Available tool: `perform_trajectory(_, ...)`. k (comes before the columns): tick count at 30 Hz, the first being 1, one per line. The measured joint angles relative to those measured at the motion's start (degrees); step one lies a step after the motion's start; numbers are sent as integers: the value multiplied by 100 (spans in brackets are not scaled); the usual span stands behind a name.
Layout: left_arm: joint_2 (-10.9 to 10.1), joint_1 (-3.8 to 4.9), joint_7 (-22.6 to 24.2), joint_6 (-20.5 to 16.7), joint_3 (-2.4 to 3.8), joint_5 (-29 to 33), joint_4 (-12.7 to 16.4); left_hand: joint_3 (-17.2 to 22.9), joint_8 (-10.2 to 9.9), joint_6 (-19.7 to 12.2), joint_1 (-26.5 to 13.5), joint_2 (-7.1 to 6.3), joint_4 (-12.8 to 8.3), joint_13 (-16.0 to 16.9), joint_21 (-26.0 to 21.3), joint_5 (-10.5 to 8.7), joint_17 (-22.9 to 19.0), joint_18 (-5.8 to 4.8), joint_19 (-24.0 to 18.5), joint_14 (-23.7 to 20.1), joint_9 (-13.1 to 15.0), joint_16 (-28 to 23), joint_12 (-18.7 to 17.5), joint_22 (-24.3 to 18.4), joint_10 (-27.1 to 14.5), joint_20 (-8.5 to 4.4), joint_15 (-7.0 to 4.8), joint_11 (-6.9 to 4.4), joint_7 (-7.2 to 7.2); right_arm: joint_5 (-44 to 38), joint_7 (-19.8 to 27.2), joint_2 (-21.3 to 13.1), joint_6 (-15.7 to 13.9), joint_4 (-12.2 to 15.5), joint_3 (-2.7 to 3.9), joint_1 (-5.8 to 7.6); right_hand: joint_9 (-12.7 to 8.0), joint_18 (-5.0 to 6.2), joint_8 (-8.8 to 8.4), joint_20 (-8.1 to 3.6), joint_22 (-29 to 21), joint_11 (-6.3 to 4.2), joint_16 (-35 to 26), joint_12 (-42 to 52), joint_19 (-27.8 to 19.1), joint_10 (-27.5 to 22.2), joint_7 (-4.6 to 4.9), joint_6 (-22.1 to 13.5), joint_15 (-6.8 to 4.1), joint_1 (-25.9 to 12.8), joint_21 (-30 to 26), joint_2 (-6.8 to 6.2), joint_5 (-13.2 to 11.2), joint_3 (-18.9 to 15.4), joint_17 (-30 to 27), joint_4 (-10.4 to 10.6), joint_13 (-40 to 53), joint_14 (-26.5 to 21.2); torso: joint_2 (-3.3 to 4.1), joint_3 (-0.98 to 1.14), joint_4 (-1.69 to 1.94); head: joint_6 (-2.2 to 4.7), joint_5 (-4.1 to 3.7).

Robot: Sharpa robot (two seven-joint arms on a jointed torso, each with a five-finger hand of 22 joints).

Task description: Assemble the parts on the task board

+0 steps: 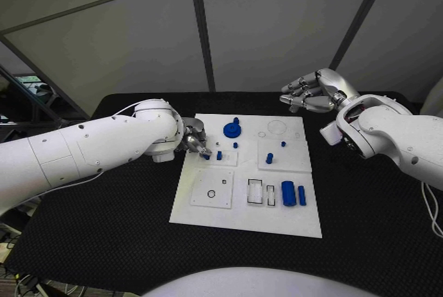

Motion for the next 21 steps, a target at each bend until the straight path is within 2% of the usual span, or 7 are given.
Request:
perform_trajectory(4,12,-3,-1,3,-2,12,-29,270,5,90,-400,-57,-270,56,57,0,0,0,0,6,9,0,48,0,75,0,-6,-70,-53,0,0,-3,1,0,0,0,0,0,0,0,0,0,0,0,0,0,0,0,0,0,0,0,0,0,0,0,0,0,0,0,0,-8,-10)
perform_trajectory(5,13,-3,-1,4,-2,15,-37,272,6,117,-497,-60,-272,80,76,0,0,0,0,5,9,0,66,0,112,0,-6,-69,-44,0,0,-3,1,0,0,0,0,0,0,0,0,0,0,0,0,0,0,0,0,0,0,0,0,0,0,0,0,0,0,1,0,-8,-10)
perform_trajectory(10,21,-15,-2,18,-11,36,-73,17,16,231,-932,27,-18,189,110,-69,0,1,-21,-15,-16,0,180,0,194,-21,-27,-93,-73,0,0,-3,1,0,0,0,0,0,0,0,-9,0,0,0,0,-42,0,0,0,-18,0,17,0,0,6,0,-7,0,-1,3,0,-10,-10)
perform_trajectory(17,32,-30,-16,31,-21,63,-129,-411,1,326,-1277,43,137,334,110,-97,0,1,0,5,-39,0,299,0,244,-42,-46,-62,-81,0,0,-8,1,0,0,0,0,0,0,0,-9,0,0,0,0,-42,0,0,0,-23,0,23,0,0,6,0,-7,0,-2,3,-1,-13,-14)
perform_trajectory(21,37,-31,-30,10,-23,67,-154,-730,1,362,-1404,80,253,372,132,-97,0,1,0,5,-49,0,336,0,264,-42,-47,-82,-81,0,0,-9,1,0,0,0,0,0,0,0,-8,0,0,0,0,-42,0,0,0,-23,0,23,0,0,5,0,-7,0,-1,3,-1,-14,-20)
